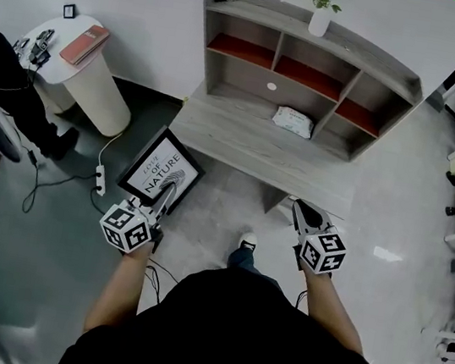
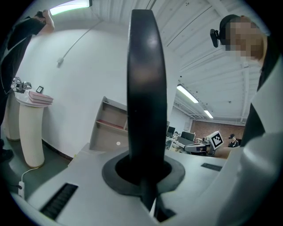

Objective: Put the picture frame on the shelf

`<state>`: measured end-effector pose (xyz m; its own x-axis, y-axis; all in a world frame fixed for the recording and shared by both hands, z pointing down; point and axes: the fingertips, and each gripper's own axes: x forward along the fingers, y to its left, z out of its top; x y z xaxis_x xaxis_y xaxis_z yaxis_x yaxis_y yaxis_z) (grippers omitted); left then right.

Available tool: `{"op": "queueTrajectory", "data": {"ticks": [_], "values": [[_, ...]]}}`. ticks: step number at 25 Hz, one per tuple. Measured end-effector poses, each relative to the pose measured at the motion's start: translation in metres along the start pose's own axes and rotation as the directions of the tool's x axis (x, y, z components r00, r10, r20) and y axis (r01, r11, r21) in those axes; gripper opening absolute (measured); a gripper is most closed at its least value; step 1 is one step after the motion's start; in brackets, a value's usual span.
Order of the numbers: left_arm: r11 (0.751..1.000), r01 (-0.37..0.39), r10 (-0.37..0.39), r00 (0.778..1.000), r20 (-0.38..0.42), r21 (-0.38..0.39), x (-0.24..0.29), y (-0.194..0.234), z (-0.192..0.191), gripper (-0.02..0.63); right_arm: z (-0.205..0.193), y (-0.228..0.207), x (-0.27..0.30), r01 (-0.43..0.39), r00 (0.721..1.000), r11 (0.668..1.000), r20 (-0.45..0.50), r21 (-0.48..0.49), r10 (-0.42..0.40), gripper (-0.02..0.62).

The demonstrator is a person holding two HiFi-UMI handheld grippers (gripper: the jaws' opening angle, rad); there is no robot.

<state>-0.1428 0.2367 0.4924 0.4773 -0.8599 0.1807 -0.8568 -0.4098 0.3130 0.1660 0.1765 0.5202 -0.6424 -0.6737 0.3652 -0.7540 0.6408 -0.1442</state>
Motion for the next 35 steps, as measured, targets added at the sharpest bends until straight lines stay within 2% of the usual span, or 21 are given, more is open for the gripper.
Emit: {"op": "queueTrajectory", "data": {"ticks": [12,19,35], "values": [[0.999,-0.035,0.035,0.999,0.007,-0.009,0.016,0.012,0.009,0.029,0.010,-0.017,0.037,-0.060,0.998,0.998,0.001,-0.022,0.060,0.018],[0.999,-0.047,0.047,0.999,0.015,-0.009,0.047,0.024,0.023,0.029,0.023,-0.044,0.066,-0.075,0.997,0.997,-0.003,-0.026,0.075,0.018],[0.997,-0.064,0.064,0.998,-0.008,-0.039,0.115,0.051,0.029,0.029,0.039,-0.099,0.129,-0.096,0.995,0.995,-0.036,-0.023,0.095,0.018]]}}
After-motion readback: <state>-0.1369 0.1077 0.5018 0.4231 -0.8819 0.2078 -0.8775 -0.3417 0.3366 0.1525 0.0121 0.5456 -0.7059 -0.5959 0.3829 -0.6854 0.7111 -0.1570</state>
